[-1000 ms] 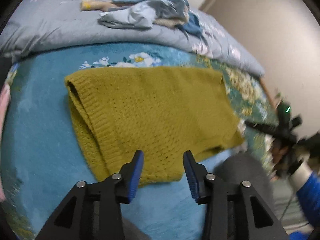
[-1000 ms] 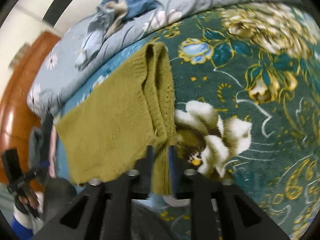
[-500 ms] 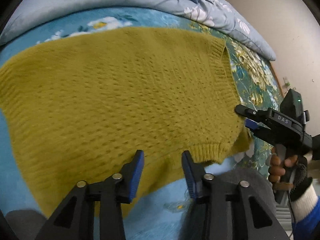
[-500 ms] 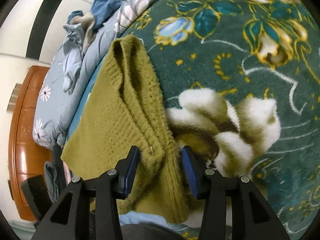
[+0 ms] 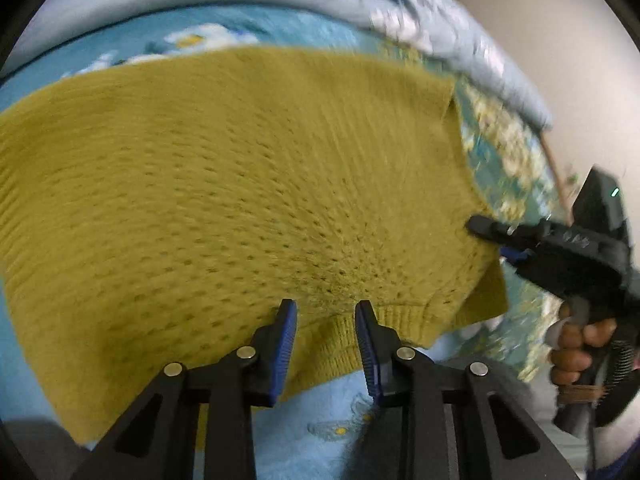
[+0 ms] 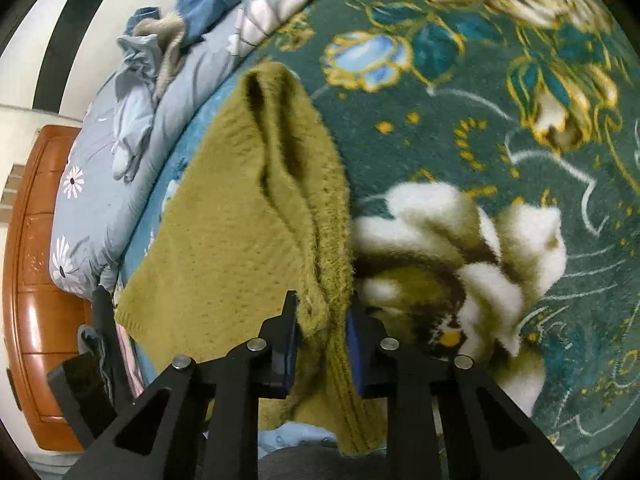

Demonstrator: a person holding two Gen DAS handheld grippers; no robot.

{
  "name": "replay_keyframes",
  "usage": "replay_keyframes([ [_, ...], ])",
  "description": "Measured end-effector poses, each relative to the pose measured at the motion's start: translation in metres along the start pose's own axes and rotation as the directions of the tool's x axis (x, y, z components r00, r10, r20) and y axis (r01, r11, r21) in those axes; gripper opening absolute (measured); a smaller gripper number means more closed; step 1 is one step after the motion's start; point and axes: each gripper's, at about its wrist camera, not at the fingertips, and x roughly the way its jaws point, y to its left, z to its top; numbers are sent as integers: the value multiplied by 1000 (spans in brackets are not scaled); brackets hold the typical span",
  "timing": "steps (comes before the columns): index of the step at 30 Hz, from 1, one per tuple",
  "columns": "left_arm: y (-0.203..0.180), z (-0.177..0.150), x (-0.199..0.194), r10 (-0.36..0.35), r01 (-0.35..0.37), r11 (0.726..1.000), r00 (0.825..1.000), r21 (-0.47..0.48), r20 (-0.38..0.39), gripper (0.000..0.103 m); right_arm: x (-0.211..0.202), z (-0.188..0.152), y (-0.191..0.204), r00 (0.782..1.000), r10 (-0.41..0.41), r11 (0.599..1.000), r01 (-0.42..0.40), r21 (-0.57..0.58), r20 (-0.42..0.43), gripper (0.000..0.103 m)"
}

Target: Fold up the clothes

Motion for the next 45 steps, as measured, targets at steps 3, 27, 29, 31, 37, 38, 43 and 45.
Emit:
replay_keyframes([
  [3,23,-2,-36,-8,12,999,995,-45,99,32,-9,1,28,1000,-20,998,21,-68,14,21],
  [27,223,-47,-199,82,183,873,859,-451,506,40,95,-171,317,977,-192,539,24,-842,-95,21],
  [29,232,-53,-200,88,192,861,856,-471,510,40,111,-182,316,969,-218,532,21,-847,-113,21],
  [31,233,-56,-201,97,191,854,855,-484,510,42,123,-192,314,963,-239,526,19,-850,-126,21],
  [37,235,-50,-191,73,214,843,863,-494,499,45,128,-199,316,968,-200,556,-17,-831,-154,21],
  [38,233,-47,-189,66,213,847,867,-487,494,46,132,-201,316,964,-218,538,-8,-843,-149,22],
  [43,214,-25,-179,44,176,888,886,-424,461,50,124,-197,311,968,-155,559,-79,-826,-198,35],
  [45,204,-13,-172,14,179,906,894,-385,448,54,111,-193,308,973,-116,566,-99,-818,-198,39],
])
